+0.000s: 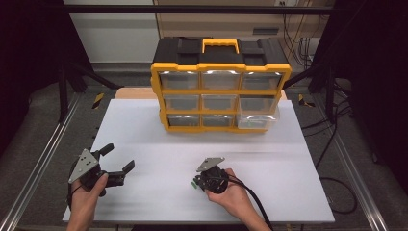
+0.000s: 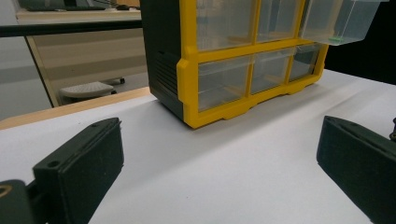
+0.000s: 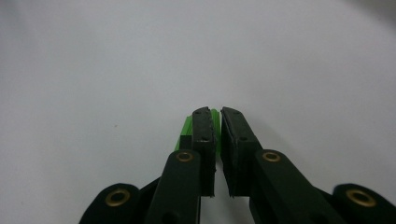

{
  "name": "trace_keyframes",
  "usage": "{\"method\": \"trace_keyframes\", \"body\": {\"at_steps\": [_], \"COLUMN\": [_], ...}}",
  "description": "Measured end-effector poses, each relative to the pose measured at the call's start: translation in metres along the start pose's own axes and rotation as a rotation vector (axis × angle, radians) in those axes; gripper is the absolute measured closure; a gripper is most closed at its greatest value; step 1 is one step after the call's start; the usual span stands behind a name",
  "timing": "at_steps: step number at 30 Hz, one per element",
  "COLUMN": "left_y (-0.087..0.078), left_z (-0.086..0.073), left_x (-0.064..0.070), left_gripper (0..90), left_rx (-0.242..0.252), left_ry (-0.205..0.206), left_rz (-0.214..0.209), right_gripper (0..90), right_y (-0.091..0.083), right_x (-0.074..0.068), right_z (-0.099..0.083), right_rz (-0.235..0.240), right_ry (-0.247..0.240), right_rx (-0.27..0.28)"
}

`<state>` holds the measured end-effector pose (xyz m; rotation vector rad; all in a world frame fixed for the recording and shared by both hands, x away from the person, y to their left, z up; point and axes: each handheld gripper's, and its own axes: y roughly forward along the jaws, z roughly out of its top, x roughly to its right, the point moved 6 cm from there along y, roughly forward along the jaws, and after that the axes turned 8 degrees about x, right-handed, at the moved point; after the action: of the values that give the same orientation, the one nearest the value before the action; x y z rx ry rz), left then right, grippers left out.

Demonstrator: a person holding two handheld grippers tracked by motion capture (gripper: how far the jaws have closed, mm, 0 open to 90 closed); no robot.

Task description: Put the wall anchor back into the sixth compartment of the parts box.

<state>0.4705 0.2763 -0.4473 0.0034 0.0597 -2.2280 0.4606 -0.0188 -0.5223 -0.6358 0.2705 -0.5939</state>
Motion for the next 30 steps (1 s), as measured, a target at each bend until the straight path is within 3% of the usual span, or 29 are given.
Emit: {"method": "trace_keyframes", "body": {"at_steps": [2, 14, 30], "left_y": [0.000, 0.000, 0.000], "left_z": [0.000, 0.000, 0.000], "left_x": [0.000, 0.000, 0.000], "left_gripper": [0.8, 0.7, 0.8], "left_rx": [0.000, 0.000, 0.002], "left_ry": [0.000, 0.002, 0.001], "left_rz": [0.001, 0.000, 0.003], "right_gripper": [84.5, 84.5, 84.5], "right_y": [-0.002, -0.024, -0.073], "right_x": [0.004, 0.040, 0.092], "right_z": [0.001, 0.003, 0.002], "right_rz": [-0.004, -0.097, -0.216], "right_ry": [-0.012, 0.070, 0.178], "right_rx": [0.018, 0.104, 0.233]}}
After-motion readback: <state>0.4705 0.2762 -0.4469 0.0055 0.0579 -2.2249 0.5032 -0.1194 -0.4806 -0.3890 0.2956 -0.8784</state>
